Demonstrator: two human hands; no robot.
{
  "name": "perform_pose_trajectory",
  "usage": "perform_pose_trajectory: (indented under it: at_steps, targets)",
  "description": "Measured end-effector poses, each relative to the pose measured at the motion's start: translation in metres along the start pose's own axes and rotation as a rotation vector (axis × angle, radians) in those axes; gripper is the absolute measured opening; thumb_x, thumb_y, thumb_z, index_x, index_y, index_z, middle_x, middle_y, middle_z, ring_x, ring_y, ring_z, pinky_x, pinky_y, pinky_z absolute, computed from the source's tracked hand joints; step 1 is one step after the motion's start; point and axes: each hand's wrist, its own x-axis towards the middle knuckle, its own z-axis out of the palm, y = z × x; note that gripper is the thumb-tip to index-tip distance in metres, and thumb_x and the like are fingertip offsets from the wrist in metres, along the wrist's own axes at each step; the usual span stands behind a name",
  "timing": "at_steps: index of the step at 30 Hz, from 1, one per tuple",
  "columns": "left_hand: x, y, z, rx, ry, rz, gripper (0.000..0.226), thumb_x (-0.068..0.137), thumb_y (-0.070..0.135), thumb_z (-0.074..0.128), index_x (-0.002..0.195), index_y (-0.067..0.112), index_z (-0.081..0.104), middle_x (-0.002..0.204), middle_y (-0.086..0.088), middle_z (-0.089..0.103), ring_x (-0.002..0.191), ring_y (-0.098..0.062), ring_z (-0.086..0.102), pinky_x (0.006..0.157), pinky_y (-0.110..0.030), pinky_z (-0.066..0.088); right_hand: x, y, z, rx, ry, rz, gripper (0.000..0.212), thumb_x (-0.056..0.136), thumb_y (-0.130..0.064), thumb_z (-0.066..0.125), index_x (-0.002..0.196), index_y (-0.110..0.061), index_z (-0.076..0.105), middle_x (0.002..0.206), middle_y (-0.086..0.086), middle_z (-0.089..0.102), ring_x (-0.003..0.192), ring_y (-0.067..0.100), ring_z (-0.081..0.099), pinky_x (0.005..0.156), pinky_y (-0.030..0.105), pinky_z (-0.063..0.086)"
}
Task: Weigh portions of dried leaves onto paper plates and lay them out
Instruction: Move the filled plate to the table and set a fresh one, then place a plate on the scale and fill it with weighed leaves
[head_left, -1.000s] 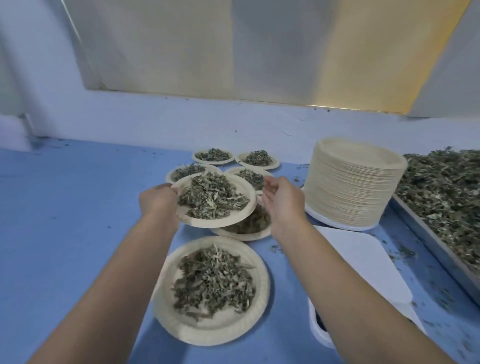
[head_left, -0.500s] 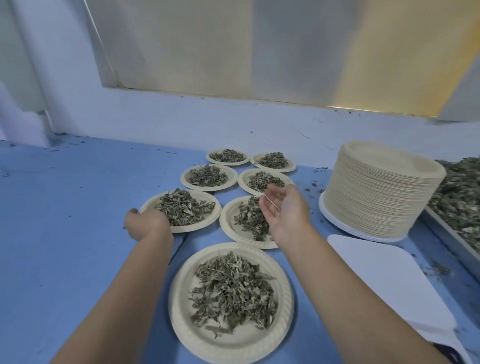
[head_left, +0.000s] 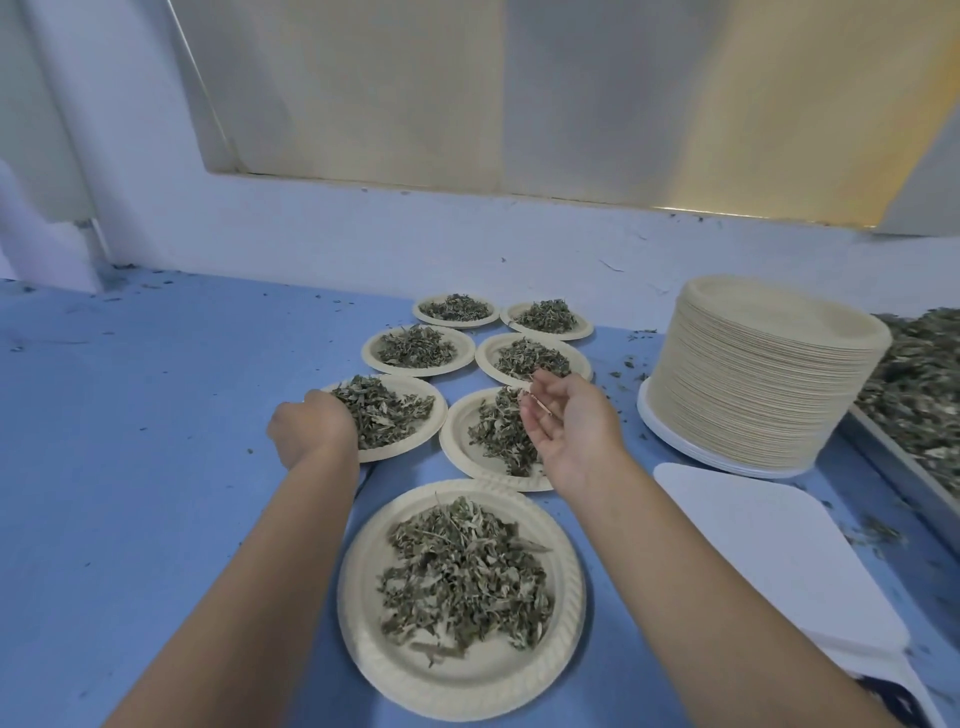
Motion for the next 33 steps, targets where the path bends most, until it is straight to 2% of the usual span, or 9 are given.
perform_pose_trajectory:
  at_steps: [8, 10, 13, 16, 19, 23, 28, 31, 33]
  targets:
    - [-0.043, 0.008, 0.004, 0.046, -0.021, 0.294, 0.047, 0.097, 0.017, 0.031, 0.143, 0.006, 0.033, 0.15, -0.008, 0.032, 0.131, -0.032, 0.038, 0.107, -0.046, 0.031, -0.005, -0.011, -0.008, 0.038, 0.004, 0.02, 0.024, 0.091, 0.002, 0.039, 0.082, -0.005, 0.06, 0.083, 0.005, 0.06, 0.069, 0.014, 0.057, 0.062, 0.019, 0.05]
    - [-0.063, 0.016, 0.01, -0.032, -0.095, 0.319, 0.044, 0.096, 0.016, 0.032, 0.139, 0.007, 0.04, 0.143, -0.011, 0.042, 0.122, -0.032, 0.047, 0.1, -0.044, 0.038, -0.007, -0.017, -0.011, 0.054, -0.008, 0.023, 0.024, 0.092, 0.002, 0.038, 0.084, -0.005, 0.059, 0.082, 0.006, 0.061, 0.067, 0.015, 0.057, 0.06, 0.02, 0.049]
    - [-0.102, 0.029, 0.022, -0.147, -0.247, 0.329, 0.035, 0.096, 0.015, 0.033, 0.126, 0.007, 0.049, 0.118, -0.019, 0.058, 0.088, -0.03, 0.058, 0.073, -0.038, 0.042, -0.012, -0.031, -0.02, 0.059, -0.034, -0.005, 0.022, 0.093, 0.002, 0.038, 0.085, -0.005, 0.057, 0.08, 0.007, 0.062, 0.065, 0.014, 0.057, 0.059, 0.019, 0.049]
    - [-0.139, 0.036, 0.038, -0.243, -0.378, 0.317, 0.028, 0.097, 0.016, 0.036, 0.118, 0.008, 0.052, 0.103, -0.01, 0.061, 0.086, -0.021, 0.059, 0.071, -0.036, 0.046, -0.016, -0.051, -0.033, -0.005, -0.109, -0.087, 0.02, 0.094, 0.001, 0.042, 0.084, -0.005, 0.058, 0.074, 0.007, 0.063, 0.061, 0.014, 0.057, 0.054, 0.017, 0.05]
    - [-0.172, 0.038, 0.055, -0.326, -0.478, 0.303, 0.021, 0.095, 0.015, 0.04, 0.109, 0.015, 0.056, 0.084, 0.008, 0.057, 0.077, -0.008, 0.054, 0.074, -0.03, 0.042, -0.017, -0.077, -0.051, -0.354, -0.187, -0.302, 0.018, 0.094, -0.001, 0.046, 0.088, -0.008, 0.061, 0.069, 0.004, 0.065, 0.054, 0.01, 0.057, 0.049, 0.014, 0.046]
    - [-0.215, 0.038, 0.072, -0.357, -0.614, 0.284, 0.023, 0.09, 0.006, 0.041, 0.093, 0.012, 0.063, 0.076, 0.004, 0.059, 0.071, -0.013, 0.057, 0.066, -0.028, 0.043, -0.011, -0.114, -0.081, -0.818, -0.08, -0.639, 0.015, 0.094, -0.009, 0.052, 0.092, -0.012, 0.067, 0.073, 0.0, 0.068, 0.045, -0.002, 0.048, 0.048, 0.013, 0.037]
    - [-0.253, 0.036, 0.086, -0.41, -0.733, 0.228, 0.028, 0.088, 0.002, 0.04, 0.077, 0.017, 0.061, 0.082, 0.001, 0.063, 0.078, -0.015, 0.062, 0.073, -0.028, 0.043, -0.005, -0.148, -0.111, -1.146, 0.146, -1.035, 0.013, 0.092, -0.02, 0.057, 0.091, -0.02, 0.07, 0.081, -0.013, 0.063, 0.07, -0.002, 0.053, 0.062, 0.011, 0.036]
    - [-0.266, 0.034, 0.088, -0.441, -0.77, 0.184, 0.029, 0.091, 0.002, 0.04, 0.076, 0.016, 0.061, 0.085, 0.005, 0.063, 0.072, -0.013, 0.062, 0.069, -0.025, 0.043, 0.0, -0.164, -0.121, -1.424, 0.229, -1.104, 0.018, 0.094, -0.023, 0.056, 0.102, -0.019, 0.071, 0.101, -0.006, 0.067, 0.096, 0.014, 0.059, 0.082, 0.031, 0.045]
    - [-0.27, 0.032, 0.087, -0.44, -0.785, 0.174, 0.029, 0.092, 0.002, 0.04, 0.077, 0.016, 0.061, 0.087, 0.005, 0.064, 0.071, -0.012, 0.061, 0.072, -0.024, 0.045, 0.002, -0.169, -0.124, -1.553, 0.178, -1.07, 0.024, 0.096, -0.025, 0.053, 0.114, -0.021, 0.068, 0.116, -0.004, 0.067, 0.107, 0.019, 0.059, 0.091, 0.038, 0.045]
